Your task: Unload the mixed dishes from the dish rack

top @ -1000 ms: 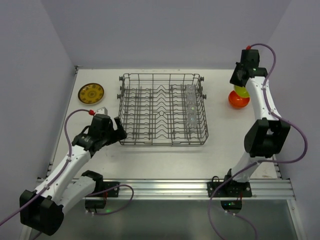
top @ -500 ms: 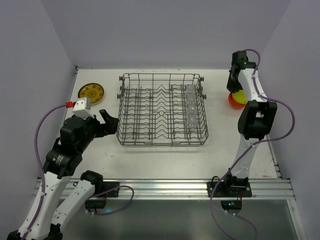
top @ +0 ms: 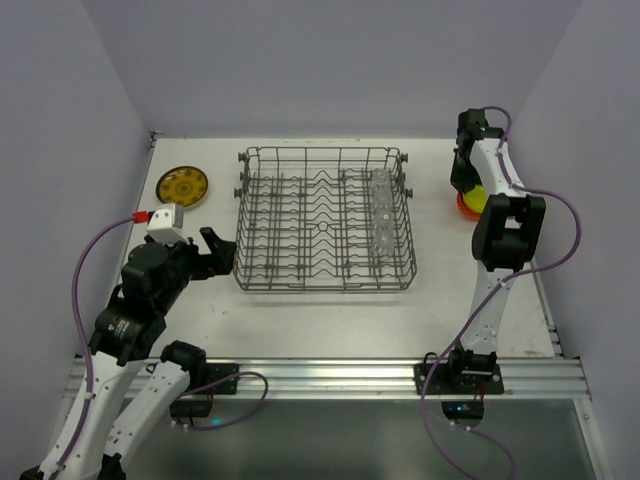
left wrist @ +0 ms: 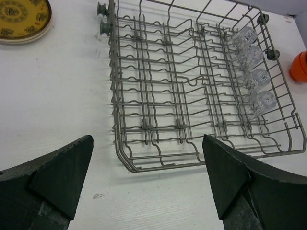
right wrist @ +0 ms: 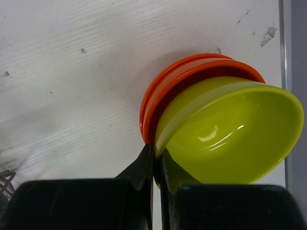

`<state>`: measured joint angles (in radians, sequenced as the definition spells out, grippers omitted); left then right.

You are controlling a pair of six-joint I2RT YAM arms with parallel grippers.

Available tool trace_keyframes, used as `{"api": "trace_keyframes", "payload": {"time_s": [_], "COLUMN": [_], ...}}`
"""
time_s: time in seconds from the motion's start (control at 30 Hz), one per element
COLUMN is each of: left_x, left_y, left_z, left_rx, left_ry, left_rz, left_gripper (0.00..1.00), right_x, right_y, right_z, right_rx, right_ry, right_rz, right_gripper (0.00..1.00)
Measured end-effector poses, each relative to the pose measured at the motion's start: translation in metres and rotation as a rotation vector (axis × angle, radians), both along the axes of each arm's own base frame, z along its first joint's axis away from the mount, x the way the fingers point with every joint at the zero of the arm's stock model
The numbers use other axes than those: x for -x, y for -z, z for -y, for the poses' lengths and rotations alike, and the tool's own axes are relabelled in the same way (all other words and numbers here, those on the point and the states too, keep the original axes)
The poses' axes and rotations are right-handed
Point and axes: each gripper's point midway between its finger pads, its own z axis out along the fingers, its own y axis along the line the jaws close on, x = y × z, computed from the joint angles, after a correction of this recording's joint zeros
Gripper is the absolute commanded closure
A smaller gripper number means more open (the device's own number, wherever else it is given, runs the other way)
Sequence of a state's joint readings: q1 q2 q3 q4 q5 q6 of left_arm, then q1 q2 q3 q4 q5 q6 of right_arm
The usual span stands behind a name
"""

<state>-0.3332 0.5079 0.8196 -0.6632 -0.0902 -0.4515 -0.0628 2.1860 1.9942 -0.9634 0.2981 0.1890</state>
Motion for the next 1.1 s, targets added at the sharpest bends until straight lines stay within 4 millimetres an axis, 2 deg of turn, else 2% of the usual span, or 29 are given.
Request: {"api": "trace_keyframes", "payload": {"time_s": [0.3, 0.43, 0.47, 0.53, 0.57, 0.7, 0.83, 0.87, 1.0, 1.1], "left_x": [-0.001, -0.001, -0.001, -0.001, -0.001, -0.001, -0.001, -0.001, -0.001, -0.002], "left_y": [-0.002, -0.002, -0.002, -0.002, -0.002, -0.002, -0.002, -0.002, -0.002, 0.000], "left_z": [0.001, 0.001, 0.001, 0.001, 0.001, 0.001, 0.001, 0.001, 0.001, 0.001], "left_rx": [0.004, 0.004, 0.004, 0.004, 0.004, 0.004, 0.004, 0.004, 0.003, 0.001], "left_ry": [0.003, 0.003, 0.003, 0.003, 0.003, 0.003, 0.002, 0.002, 0.002, 0.001], "left_rz": [0.010, 0.010, 0.010, 0.010, 0.010, 0.010, 0.009, 0.009, 0.007, 0.001], "left_gripper": [0.00, 0.00, 0.00, 0.00, 0.00, 0.00, 0.00, 0.00, 0.00, 0.00], "right_x": [-0.003, -0.004, -0.005, -0.007, -0.007, -0.004, -0.002, -0.001, 0.005, 0.028], "right_y": [-0.001, -0.009, -0.011, -0.014, -0.014, -0.014, -0.017, -0.020, -0.046, -0.085], "right_z": [0.000, 0.000, 0.001, 0.001, 0.001, 0.001, -0.001, -0.002, -0.012, -0.036], "right_rx": [0.002, 0.001, 0.002, 0.005, 0.004, 0.010, 0.009, 0.008, 0.008, 0.004], "right_ry": [0.001, 0.000, 0.001, 0.002, 0.008, 0.006, 0.008, 0.008, 0.000, -0.045], "right_rz": [0.011, 0.016, 0.023, 0.033, 0.035, 0.021, 0.020, 0.023, 0.086, 0.177], "right_gripper": [1.00, 0.98, 0.88, 0.60, 0.54, 0.47, 0.36, 0.31, 0.01, 0.01]}}
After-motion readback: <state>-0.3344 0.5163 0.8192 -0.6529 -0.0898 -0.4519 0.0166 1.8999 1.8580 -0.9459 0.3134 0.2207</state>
